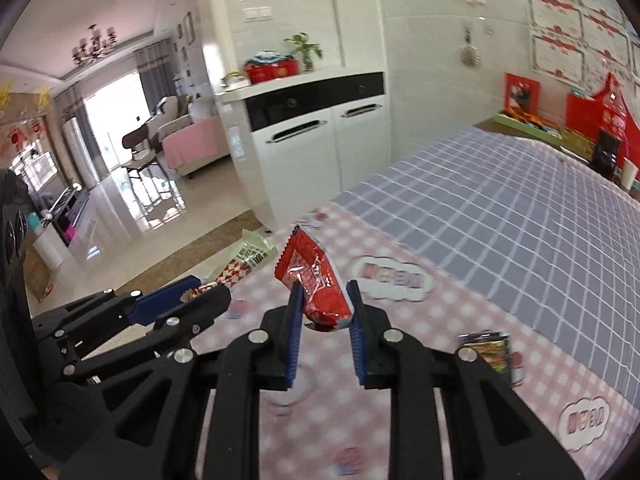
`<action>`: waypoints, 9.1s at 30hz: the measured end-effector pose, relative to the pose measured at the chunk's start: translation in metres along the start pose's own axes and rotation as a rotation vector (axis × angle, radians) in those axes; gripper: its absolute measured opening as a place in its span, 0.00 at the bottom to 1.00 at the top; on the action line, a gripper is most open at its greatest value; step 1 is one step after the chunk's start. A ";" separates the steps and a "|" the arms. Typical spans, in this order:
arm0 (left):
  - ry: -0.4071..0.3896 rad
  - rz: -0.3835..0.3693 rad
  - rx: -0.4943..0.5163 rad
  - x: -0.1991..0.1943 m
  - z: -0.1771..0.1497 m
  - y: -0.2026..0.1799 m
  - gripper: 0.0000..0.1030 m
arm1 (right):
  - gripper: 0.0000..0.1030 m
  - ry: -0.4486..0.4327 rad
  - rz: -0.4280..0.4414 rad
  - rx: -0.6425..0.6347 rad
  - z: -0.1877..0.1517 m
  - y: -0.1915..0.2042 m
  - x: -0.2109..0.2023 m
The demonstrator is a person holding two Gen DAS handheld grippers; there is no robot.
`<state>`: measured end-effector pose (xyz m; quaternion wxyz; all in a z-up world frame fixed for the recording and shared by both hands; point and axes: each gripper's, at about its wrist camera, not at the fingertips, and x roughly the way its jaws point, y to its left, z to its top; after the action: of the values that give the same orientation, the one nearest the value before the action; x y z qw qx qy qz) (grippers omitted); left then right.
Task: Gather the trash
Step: 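Carry both items over the blue bin and open the left tool to drop the bar, then open the right tool over the blue bin to drop the red bag, then move both tools back over the table toward the black snack bag, then close the right tool on the black snack bag, then lift the black bag with the right tool and carry it over the blue bin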
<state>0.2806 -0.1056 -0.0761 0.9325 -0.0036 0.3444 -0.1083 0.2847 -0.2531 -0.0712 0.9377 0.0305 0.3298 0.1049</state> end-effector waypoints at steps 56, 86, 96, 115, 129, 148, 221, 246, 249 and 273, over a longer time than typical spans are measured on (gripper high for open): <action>0.127 0.428 -0.417 -0.030 -0.122 0.319 0.62 | 0.21 0.200 0.323 -0.237 -0.066 0.322 0.124; 0.129 0.507 -0.461 -0.041 -0.128 0.339 0.62 | 0.44 0.188 0.351 -0.167 -0.061 0.338 0.156; 0.058 0.504 -0.431 -0.054 -0.114 0.322 0.62 | 0.49 0.100 0.312 -0.175 -0.055 0.317 0.123; -0.210 0.424 -0.180 -0.105 -0.069 0.173 0.79 | 0.62 -0.197 0.200 -0.063 -0.035 0.199 -0.023; -0.153 0.180 0.042 -0.074 -0.058 0.015 0.82 | 0.64 -0.192 -0.067 0.131 -0.072 0.027 -0.079; 0.032 0.036 0.076 0.009 -0.046 -0.075 0.82 | 0.64 0.040 -0.107 0.429 -0.106 -0.117 -0.032; 0.296 -0.319 -0.273 0.097 -0.045 -0.061 0.28 | 0.18 0.081 -0.120 0.509 -0.092 -0.134 0.010; 0.296 -0.463 -0.425 0.111 -0.045 -0.056 0.41 | 0.21 0.075 -0.087 0.531 -0.090 -0.136 0.008; 0.292 -0.446 -0.400 0.109 -0.044 -0.060 0.41 | 0.21 0.081 -0.073 0.527 -0.088 -0.133 0.010; 0.193 -0.313 -0.315 0.073 -0.041 -0.024 0.04 | 0.10 0.065 0.004 0.436 -0.069 -0.077 0.026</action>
<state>0.3033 -0.1407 -0.1525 0.8552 -0.1920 0.4396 -0.1964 0.2752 -0.3232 -0.1507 0.8976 0.2296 0.3748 0.0337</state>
